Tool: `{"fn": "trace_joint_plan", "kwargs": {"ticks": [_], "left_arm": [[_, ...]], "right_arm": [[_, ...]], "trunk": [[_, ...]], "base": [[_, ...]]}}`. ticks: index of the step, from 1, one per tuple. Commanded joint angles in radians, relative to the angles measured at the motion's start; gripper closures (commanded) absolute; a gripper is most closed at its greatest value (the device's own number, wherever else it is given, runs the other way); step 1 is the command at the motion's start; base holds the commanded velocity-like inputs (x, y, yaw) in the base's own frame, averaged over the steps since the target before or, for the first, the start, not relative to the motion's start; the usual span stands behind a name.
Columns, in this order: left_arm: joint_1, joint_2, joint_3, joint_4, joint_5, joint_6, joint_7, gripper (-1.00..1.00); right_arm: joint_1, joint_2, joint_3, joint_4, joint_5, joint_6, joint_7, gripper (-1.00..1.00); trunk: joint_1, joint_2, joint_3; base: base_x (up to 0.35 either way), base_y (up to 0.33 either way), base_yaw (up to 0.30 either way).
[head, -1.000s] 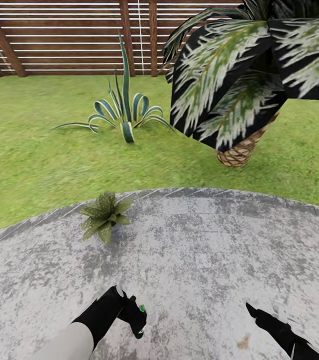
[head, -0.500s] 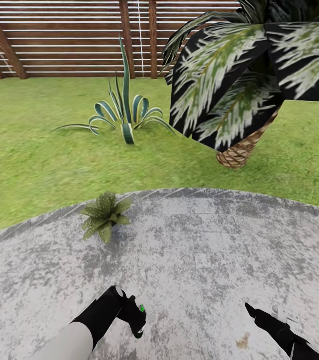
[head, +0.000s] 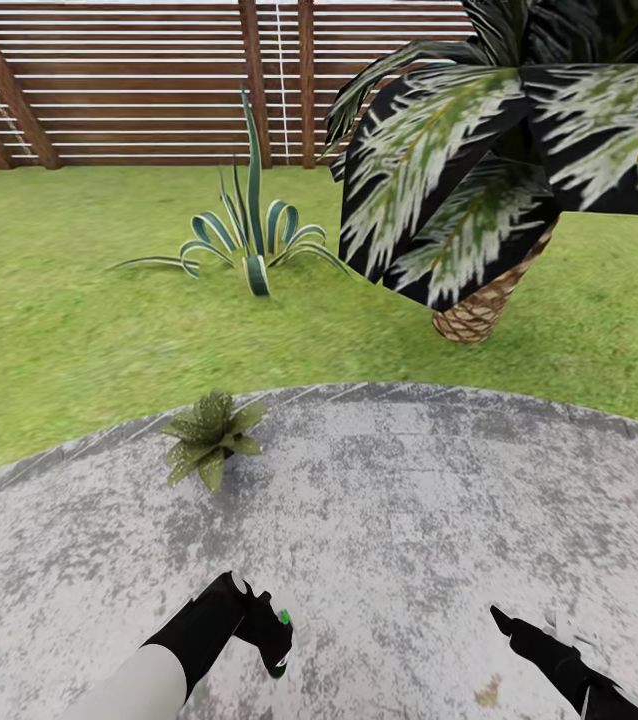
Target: Pick up the pesticide atomizer in the garden and spray insectifuge to fully cover both potted plants in the garden.
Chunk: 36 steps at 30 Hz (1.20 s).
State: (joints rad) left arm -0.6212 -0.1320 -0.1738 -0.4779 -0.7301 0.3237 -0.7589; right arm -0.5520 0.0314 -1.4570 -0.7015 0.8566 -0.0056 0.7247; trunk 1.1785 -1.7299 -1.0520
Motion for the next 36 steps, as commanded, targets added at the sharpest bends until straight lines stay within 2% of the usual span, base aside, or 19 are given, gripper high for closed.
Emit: {"fn": "trace_joint_plan", "kwargs": {"ticks": [1, 14, 30, 36], "left_arm": [[0.0, 0.0, -0.001, -0.002, -0.003, 0.006, -0.005, 1.0], [0.0, 0.0, -0.001, -0.002, -0.003, 0.006, -0.007, 1.0], [0.0, 0.0, -0.001, -0.002, -0.003, 0.008, -0.007, 1.0], [0.0, 0.0, -0.001, -0.002, -0.003, 0.008, -0.008, 1.0]], "right_arm": [[-0.002, 0.001, -0.006, -0.003, 0.007, -0.001, 0.007, -1.0], [-0.002, 0.001, -0.006, -0.003, 0.006, -0.001, 0.006, -1.0], [-0.002, 0.001, -0.006, -0.003, 0.006, -0.001, -0.001, -1.0], [-0.002, 0.001, -0.006, -0.003, 0.006, -0.001, 0.001, -1.0]], "trunk": [[0.0, 0.0, 0.001], [0.0, 0.0, 0.022], [-0.061, 0.112, 0.097], [-0.061, 0.112, 0.107]], "base": [[0.0, 0.0, 0.0], [0.0, 0.0, 0.0], [0.0, 0.0, 0.0], [0.0, 0.0, 0.0]]}}
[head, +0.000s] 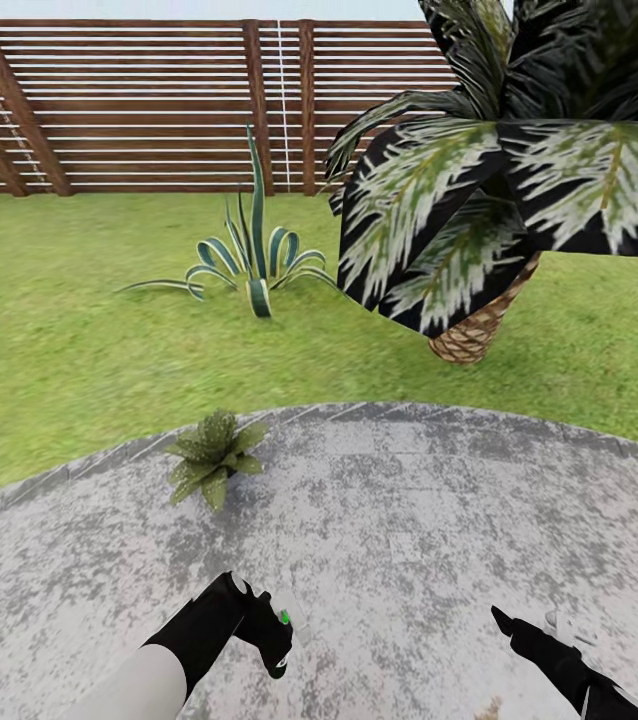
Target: Pick up the pesticide atomizer in the garden and spray insectifuge to fully cover both potted plants in the garden.
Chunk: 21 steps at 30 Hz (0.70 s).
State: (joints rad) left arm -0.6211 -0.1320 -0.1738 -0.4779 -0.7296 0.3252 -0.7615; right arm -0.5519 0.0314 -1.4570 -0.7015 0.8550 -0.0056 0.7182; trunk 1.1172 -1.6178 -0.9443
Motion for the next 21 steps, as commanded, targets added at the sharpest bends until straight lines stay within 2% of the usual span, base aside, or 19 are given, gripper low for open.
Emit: {"fn": "trace_joint_plan", "kwargs": {"ticks": [1, 4, 19, 21], "left_arm": [[0.0, 0.0, -0.001, -0.002, -0.004, 0.006, -0.005, 1.0], [0.0, 0.0, -0.001, -0.002, -0.004, 0.006, -0.005, 1.0], [0.0, 0.0, -0.001, -0.002, -0.004, 0.006, -0.005, 1.0], [0.0, 0.0, -0.001, -0.002, -0.004, 0.006, -0.005, 1.0]], "right_arm": [[-0.002, 0.001, -0.006, -0.003, 0.007, -0.001, 0.007, -1.0], [-0.002, 0.001, -0.006, -0.003, 0.007, -0.001, 0.007, -1.0], [-0.002, 0.001, -0.006, -0.003, 0.007, -0.001, 0.009, -1.0], [-0.002, 0.001, -0.006, -0.003, 0.007, -0.001, 0.008, -1.0]], "trunk": [[0.0, 0.0, 0.001], [0.0, 0.0, 0.006], [0.057, -0.105, -0.017], [0.057, -0.105, -0.014]], "base": [[0.0, 0.0, 0.0], [0.0, 0.0, 0.0], [0.0, 0.0, 0.0], [0.0, 0.0, 0.0]]}}
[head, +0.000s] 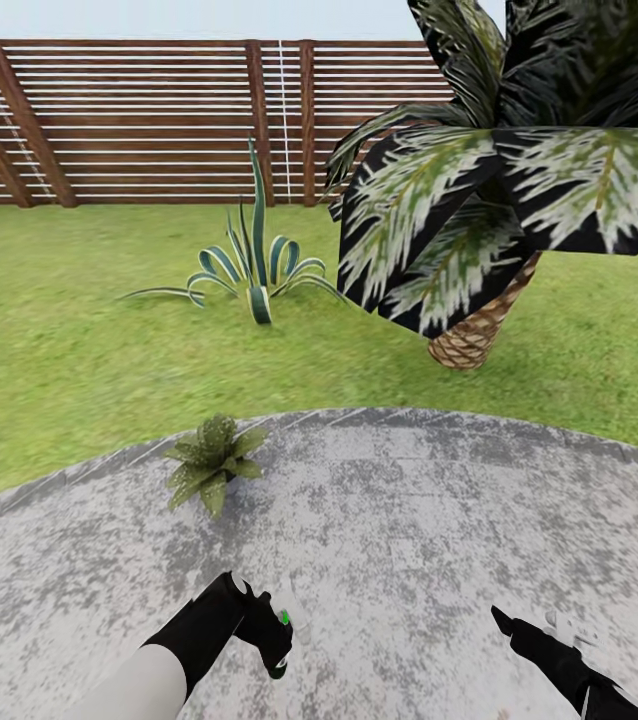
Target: Pick up the pesticide atomizer in the garden and spray insectifuge to fully cover both potted plants in the garden.
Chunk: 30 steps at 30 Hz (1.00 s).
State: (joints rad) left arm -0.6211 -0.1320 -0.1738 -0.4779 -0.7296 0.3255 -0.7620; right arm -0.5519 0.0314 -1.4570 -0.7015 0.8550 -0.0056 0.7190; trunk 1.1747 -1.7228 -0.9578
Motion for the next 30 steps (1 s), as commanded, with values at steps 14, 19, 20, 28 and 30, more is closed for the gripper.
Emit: {"fn": "trace_joint_plan", "kwargs": {"ticks": [14, 19, 20, 28, 30], "left_arm": [[0.0, 0.0, -0.001, -0.002, -0.004, 0.007, -0.005, 1.0], [0.0, 0.0, -0.001, -0.002, -0.004, 0.007, -0.005, 1.0], [0.0, 0.0, -0.001, -0.002, -0.004, 0.007, -0.005, 1.0], [0.0, 0.0, -0.001, -0.002, -0.004, 0.007, -0.005, 1.0], [0.0, 0.0, -0.001, -0.002, -0.004, 0.007, -0.005, 1.0]], "right_arm": [[-0.002, 0.001, -0.006, -0.003, 0.007, -0.001, 0.007, -1.0], [-0.002, 0.001, -0.006, -0.003, 0.007, -0.001, 0.007, -1.0], [-0.002, 0.001, -0.006, -0.003, 0.007, -0.001, 0.007, -1.0], [-0.002, 0.001, -0.006, -0.003, 0.007, -0.001, 0.007, -1.0], [-0.002, 0.001, -0.006, -0.003, 0.007, -0.001, 0.007, -1.0]], "trunk": [[0.0, 0.0, 0.022], [0.0, 0.0, 0.03], [0.0, 0.0, 0.031], [0.0, 0.0, 0.044], [0.0, 0.0, 0.047]], "base": [[0.0, 0.0, 0.0], [0.0, 0.0, 0.0], [0.0, 0.0, 0.0], [0.0, 0.0, 0.0], [0.0, 0.0, 0.0]]}}
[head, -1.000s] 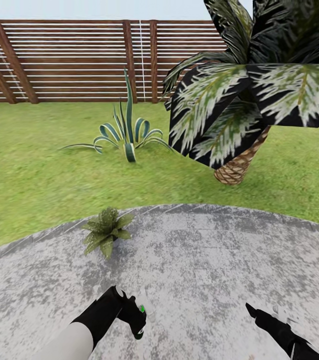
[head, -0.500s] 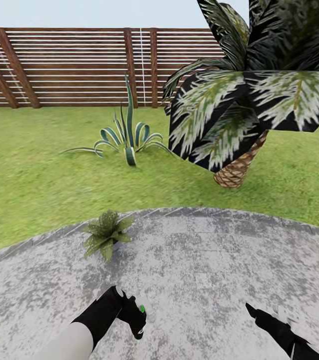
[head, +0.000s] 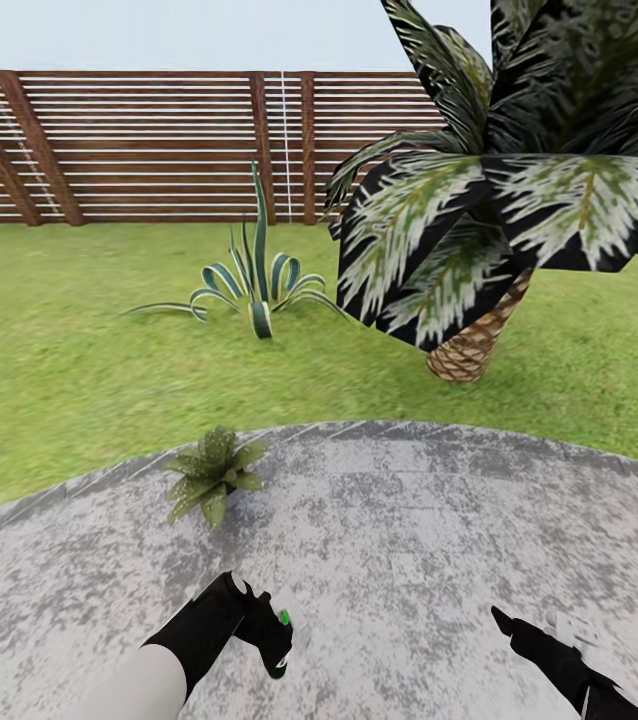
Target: Pick up the pesticide atomizer in the garden and spray insectifuge to fully cover both potted plants in the garden.
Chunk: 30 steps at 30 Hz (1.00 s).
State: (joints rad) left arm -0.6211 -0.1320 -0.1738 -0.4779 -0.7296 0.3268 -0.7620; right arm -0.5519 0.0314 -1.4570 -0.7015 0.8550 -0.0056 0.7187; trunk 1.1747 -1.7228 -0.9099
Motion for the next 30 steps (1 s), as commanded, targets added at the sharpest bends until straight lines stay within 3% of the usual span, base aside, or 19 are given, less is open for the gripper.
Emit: {"fn": "trace_joint_plan", "kwargs": {"ticks": [1, 10, 18, 23, 27, 30], "left_arm": [[0.0, 0.0, -0.001, -0.002, -0.004, 0.006, -0.005, 1.0], [0.0, 0.001, 0.0, -0.002, -0.004, 0.006, -0.005, 1.0], [0.0, 0.021, 0.004, -0.005, -0.002, 0.007, -0.005, 1.0], [0.0, 0.024, 0.076, -0.045, -0.002, 0.021, -0.006, 1.0], [0.0, 0.077, 0.089, -0.107, -0.002, 0.021, -0.011, 1.0], [0.0, 0.1, 0.09, -0.125, -0.002, 0.02, -0.012, 1.0]], "right_arm": [[-0.002, 0.001, -0.006, -0.003, 0.007, -0.001, 0.007, -1.0], [-0.002, 0.001, -0.006, -0.003, 0.007, -0.001, 0.008, -1.0], [-0.002, 0.001, -0.007, -0.004, 0.007, -0.001, 0.012, -1.0], [-0.002, 0.001, -0.005, -0.004, 0.006, -0.001, 0.011, -1.0], [-0.002, 0.001, -0.001, -0.004, 0.006, -0.001, 0.013, -1.0], [-0.002, 0.001, 0.0, -0.005, 0.006, -0.001, 0.013, -1.0]], "trunk": [[0.0, 0.0, 0.001], [0.0, 0.0, 0.015], [0.0, 0.0, 0.028], [0.0, 0.0, 0.029], [0.0, 0.0, 0.029], [0.0, 0.0, 0.029]], "base": [[0.0, 0.0, 0.0], [0.0, 0.0, 0.0], [0.0, 0.0, 0.0], [0.0, 0.0, 0.0], [0.0, 0.0, 0.0], [0.0, 0.0, 0.0]]}}
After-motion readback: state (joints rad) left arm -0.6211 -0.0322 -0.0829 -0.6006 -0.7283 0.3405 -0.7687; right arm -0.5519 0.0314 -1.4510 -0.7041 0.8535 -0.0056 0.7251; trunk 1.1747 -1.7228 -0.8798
